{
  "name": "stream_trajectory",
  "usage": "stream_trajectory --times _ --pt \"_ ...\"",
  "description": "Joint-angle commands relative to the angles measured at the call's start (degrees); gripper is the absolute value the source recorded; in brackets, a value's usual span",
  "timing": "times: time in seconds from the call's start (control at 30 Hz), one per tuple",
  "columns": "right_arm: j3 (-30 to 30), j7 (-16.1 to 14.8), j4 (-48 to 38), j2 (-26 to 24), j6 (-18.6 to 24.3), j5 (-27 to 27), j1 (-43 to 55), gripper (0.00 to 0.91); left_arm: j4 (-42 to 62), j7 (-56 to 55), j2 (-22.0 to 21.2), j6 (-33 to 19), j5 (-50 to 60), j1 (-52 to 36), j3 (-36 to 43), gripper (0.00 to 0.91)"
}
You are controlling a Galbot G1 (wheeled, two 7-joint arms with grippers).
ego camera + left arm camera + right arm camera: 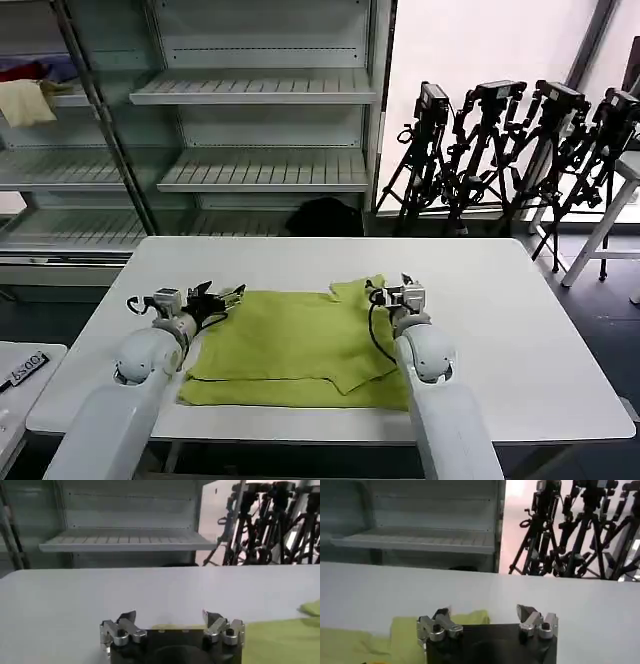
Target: Fold and organize the clothes.
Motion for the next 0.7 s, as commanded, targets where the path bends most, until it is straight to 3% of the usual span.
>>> stream_trajectory --times 0.03,0.23,0.33,0.4,0.43,0.47,0.5,0.57,0.6,0.63,0.7 --pt "0.4 0.1 -4.1 0.7 0.0 -1.0 2.0 0.907 4.2 0.5 0.1 0.7 2.9 -2.3 1.4 0.907" --pt "0.7 0.2 -4.8 1.2 0.0 -1.7 2.0 0.907 4.1 0.9 0.1 0.9 3.1 -2.1 1.4 0.907" --pt "0.8 0.2 -5.2 1.4 0.0 -2.2 1.9 0.897 3.9 1.0 0.0 0.8 3.1 -2.0 1.6 0.806" --pt "0.8 0.2 -5.3 1.4 0.0 -2.3 1.8 0.766 4.0 1.1 -0.2 0.8 3.4 -2.0 1.7 0.746" --pt "0.7 0.2 -5.3 1.3 0.0 -2.5 1.8 0.615 4.0 1.1 -0.2 0.9 3.4 -2.0 1.7 0.675" --pt "0.7 0.2 -5.3 1.3 0.0 -2.5 1.7 0.544 4.0 1.1 -0.2 0.9 3.6 -2.0 1.8 0.625" --pt "0.6 0.0 -5.2 1.2 0.0 -2.7 1.6 0.353 4.0 1.2 -0.3 1.0 3.9 -2.0 1.9 0.544" --pt "0.5 -0.1 -5.3 1.2 0.0 -3.0 1.4 0.202 4.0 1.3 -0.3 1.1 4.0 -1.9 1.9 0.453" --pt "0.5 -0.3 -5.5 1.3 0.0 -3.3 1.4 0.202 4.0 1.3 -0.3 1.1 4.1 -1.8 2.0 0.383" --pt "0.5 -0.4 -5.5 1.3 0.0 -3.4 1.4 0.131 4.0 1.4 -0.4 1.2 4.1 -1.7 2.0 0.333" --pt "0.2 -0.7 -5.8 1.3 0.0 -3.9 1.3 0.000 4.0 1.6 -0.4 1.2 4.2 -1.6 2.0 0.151"
